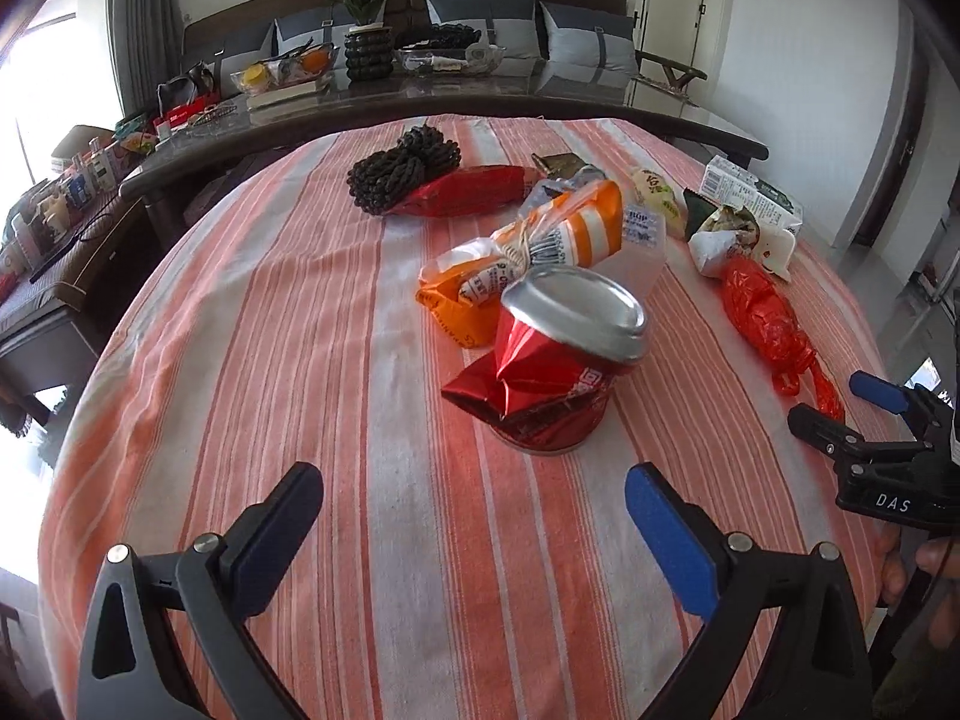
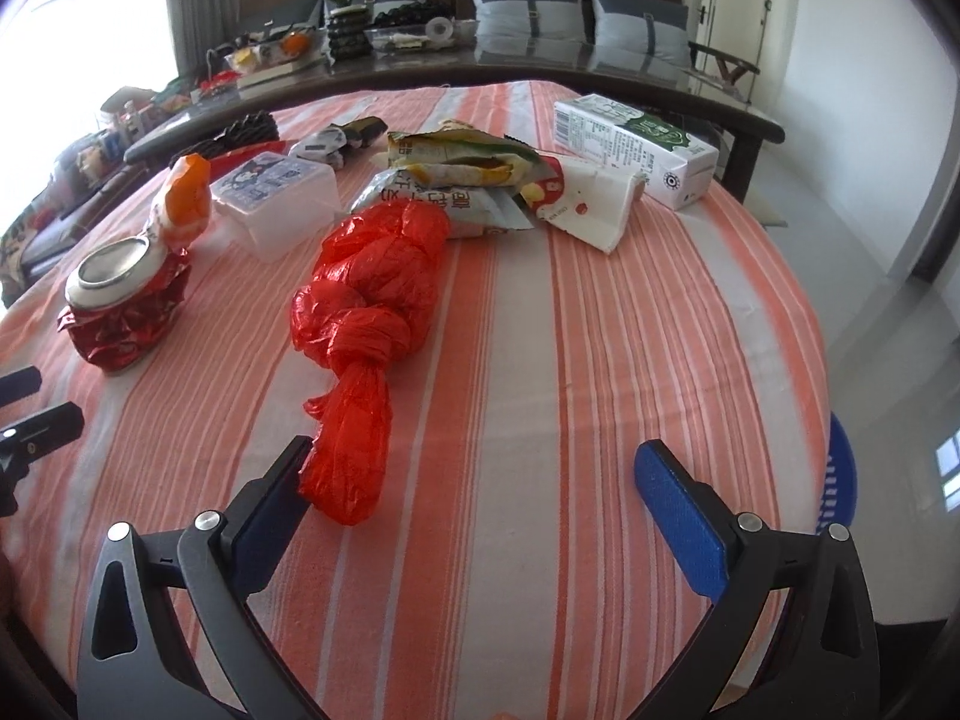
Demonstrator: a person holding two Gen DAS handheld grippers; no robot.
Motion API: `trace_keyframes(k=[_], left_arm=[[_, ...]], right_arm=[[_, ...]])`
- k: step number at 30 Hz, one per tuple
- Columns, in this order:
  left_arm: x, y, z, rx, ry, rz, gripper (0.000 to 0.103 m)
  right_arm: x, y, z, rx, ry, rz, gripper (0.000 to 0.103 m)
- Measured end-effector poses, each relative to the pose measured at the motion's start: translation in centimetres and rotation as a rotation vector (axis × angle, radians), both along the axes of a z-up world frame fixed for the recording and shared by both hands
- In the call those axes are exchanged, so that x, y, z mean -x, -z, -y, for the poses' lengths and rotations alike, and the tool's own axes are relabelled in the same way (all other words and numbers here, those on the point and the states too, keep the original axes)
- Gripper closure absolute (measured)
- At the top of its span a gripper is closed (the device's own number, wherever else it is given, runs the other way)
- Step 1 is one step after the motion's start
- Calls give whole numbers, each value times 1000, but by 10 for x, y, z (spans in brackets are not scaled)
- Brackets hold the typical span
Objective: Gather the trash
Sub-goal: 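Grasp the red soda can with the left tool while the right tool grasps the red plastic bag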
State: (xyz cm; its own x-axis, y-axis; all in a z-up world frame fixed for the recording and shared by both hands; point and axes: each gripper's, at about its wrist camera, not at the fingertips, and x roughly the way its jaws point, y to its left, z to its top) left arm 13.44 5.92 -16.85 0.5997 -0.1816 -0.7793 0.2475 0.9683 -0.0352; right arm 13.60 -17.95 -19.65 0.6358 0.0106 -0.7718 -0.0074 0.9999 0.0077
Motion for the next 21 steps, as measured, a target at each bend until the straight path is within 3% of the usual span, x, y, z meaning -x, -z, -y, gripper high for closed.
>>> trace_keyframes(k=[3, 6, 10, 12, 14, 18, 19, 21], left_arm=[[-13, -7, 4, 3, 104, 11, 1], [-21, -5, 13, -52, 186, 31, 1], [-25, -1, 27, -73, 280, 65, 1], [-28, 0, 31, -68, 311, 74, 7], [-33, 1, 32, -61, 321, 64, 21], [-40, 0, 36, -20, 362, 27, 31], [-39, 1, 38, -30, 365, 21, 47], [-38, 1, 39, -29, 352, 13, 51]], right_arm=[[0, 1, 1, -2, -4, -2, 0], [0, 0, 3, -17, -15, -5, 0], [-4, -14, 15, -123, -81, -28, 0], [-12, -26, 13, -125, -106, -25, 1], [-22, -34, 4, -158, -176, -29, 1], [-53, -31, -21, -150, -249, -112, 3], [-60, -28, -24, -147, -244, -128, 4], [-73, -20, -27, -156, -235, -162, 20]])
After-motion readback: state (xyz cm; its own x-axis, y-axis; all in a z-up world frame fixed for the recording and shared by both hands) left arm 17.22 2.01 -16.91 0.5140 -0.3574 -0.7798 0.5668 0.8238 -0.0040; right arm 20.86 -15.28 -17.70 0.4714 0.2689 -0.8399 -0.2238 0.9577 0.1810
